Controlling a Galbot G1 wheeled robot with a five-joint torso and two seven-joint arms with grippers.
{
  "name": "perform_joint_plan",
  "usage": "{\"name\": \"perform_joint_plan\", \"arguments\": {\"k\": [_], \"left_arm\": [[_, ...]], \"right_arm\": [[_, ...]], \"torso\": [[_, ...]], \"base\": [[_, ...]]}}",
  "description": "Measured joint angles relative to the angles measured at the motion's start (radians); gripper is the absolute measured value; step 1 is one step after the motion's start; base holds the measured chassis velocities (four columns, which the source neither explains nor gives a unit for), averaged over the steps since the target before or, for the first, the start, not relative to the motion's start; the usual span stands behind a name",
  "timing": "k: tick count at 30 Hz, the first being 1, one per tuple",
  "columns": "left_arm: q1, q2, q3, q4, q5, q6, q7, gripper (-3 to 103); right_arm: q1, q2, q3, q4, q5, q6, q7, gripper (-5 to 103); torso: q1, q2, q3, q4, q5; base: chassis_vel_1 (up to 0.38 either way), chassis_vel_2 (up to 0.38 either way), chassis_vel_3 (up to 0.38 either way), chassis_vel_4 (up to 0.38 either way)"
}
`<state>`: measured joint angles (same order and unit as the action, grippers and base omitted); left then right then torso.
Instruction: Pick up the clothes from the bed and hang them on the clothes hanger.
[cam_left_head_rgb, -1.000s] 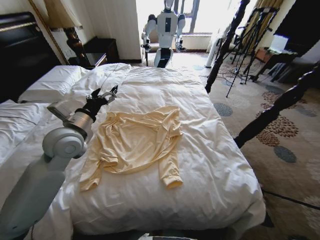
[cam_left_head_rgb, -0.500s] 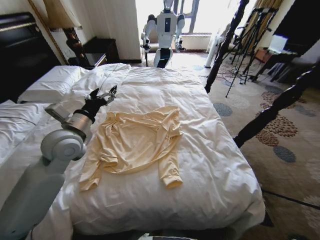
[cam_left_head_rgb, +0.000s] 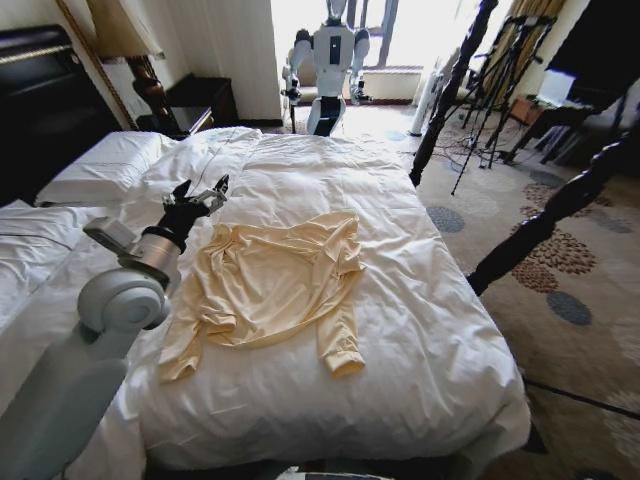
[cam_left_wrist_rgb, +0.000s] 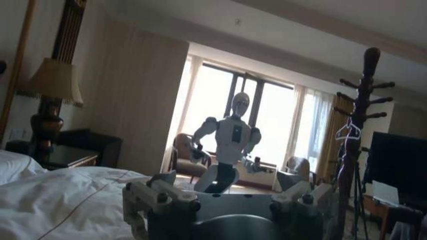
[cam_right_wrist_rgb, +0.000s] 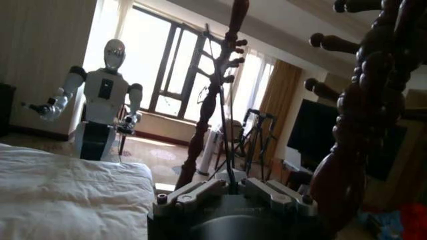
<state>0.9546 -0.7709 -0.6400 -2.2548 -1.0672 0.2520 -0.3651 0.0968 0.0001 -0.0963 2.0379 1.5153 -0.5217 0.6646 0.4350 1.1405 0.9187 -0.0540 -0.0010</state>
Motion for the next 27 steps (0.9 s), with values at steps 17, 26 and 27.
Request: {"name": "perform_joint_plan", "arguments": {"k": [17,26,27], "left_arm": [[0.023,-0.018,0.003,0.145,0.156,-0.011,-0.002,100],[0.052,-0.024,0.003,0.192,0.204,-0.023,-0.002,100],[0.053,-0.025,0.003,0.198,0.212,-0.025,-0.002,100]], "right_arm": [[-0.109,0.272,-0.165,0.001,0.006,0.047,-0.285,0],[-0.032,0.730,-0.450,-0.180,-0.080,0.161,-0.328,0],[-0.034,0.783,-0.477,-0.197,-0.081,0.175,-0.328,0]], "torso": [[0.000,0.000,0.000,-0.0008,0.0008],[0.000,0.000,0.000,0.0002,-0.0003],[0.000,0.000,0.000,0.0000,-0.0001]], "base": [[0.000,0.000,0.000,0.000],[0.000,0.000,0.000,0.000],[0.000,0.000,0.000,0.000]]}}
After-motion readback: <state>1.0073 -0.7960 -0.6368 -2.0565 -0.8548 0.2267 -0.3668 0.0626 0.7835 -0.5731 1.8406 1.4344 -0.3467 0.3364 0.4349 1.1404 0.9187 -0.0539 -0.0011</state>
